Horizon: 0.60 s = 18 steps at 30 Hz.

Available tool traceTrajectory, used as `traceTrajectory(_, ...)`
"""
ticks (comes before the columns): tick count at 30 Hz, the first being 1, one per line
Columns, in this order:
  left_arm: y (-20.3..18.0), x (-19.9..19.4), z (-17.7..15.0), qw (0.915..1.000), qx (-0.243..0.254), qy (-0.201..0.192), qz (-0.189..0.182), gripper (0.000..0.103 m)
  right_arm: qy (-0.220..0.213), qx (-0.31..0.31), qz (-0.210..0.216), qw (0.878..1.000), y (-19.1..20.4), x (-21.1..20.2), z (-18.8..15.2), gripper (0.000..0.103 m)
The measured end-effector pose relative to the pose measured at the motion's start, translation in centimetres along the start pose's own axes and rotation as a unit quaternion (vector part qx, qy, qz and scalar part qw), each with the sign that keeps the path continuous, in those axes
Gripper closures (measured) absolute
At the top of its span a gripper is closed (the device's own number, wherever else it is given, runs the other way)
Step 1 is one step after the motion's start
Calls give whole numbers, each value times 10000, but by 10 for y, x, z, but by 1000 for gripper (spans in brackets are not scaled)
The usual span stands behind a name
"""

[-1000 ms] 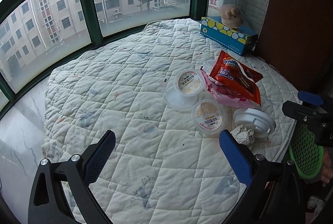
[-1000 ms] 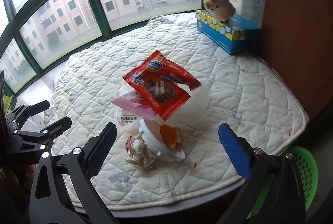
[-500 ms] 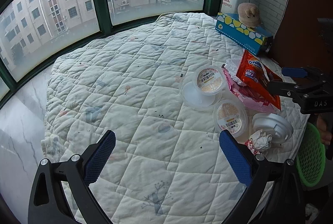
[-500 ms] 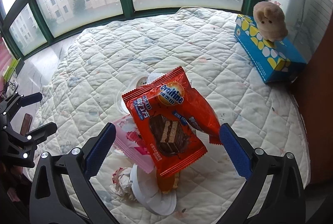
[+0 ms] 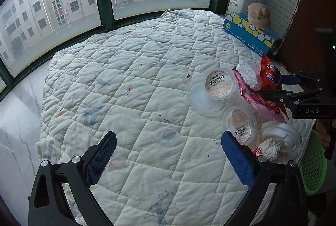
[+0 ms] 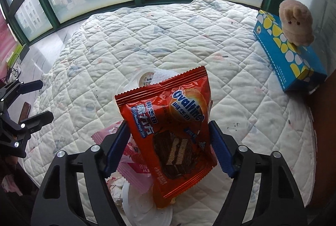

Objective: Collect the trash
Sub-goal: 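Carry red wrapper to basket with right tool while left tool grasps foam block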

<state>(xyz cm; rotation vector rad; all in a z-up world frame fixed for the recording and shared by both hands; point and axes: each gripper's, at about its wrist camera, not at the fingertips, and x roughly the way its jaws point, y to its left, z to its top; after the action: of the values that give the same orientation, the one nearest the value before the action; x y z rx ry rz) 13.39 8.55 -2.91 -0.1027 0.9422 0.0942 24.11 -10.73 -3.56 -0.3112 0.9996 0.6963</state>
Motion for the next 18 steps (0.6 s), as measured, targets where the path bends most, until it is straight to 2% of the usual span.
traceTrajectory(2, -2, -1, 6, 9999, -14, -53, -89, 6, -93, 74, 9, 9999, -2, -5, -4, 34)
traceTrajectory(4, -7, -1, 13, 9998, 21, -116, -157, 7, -208, 181, -24, 9996, -4, -13, -7, 40)
traceTrajectory(9, -28, -3, 32, 9985, 208, -259, -423, 7, -528, 539, 0, 9971, -15, -38, -17, 41)
traceTrajectory(18, -90, 13, 64, 9904, 954, -323, -945, 7, -1010, 1269, -222, 9865, -36, -90, -56, 41)
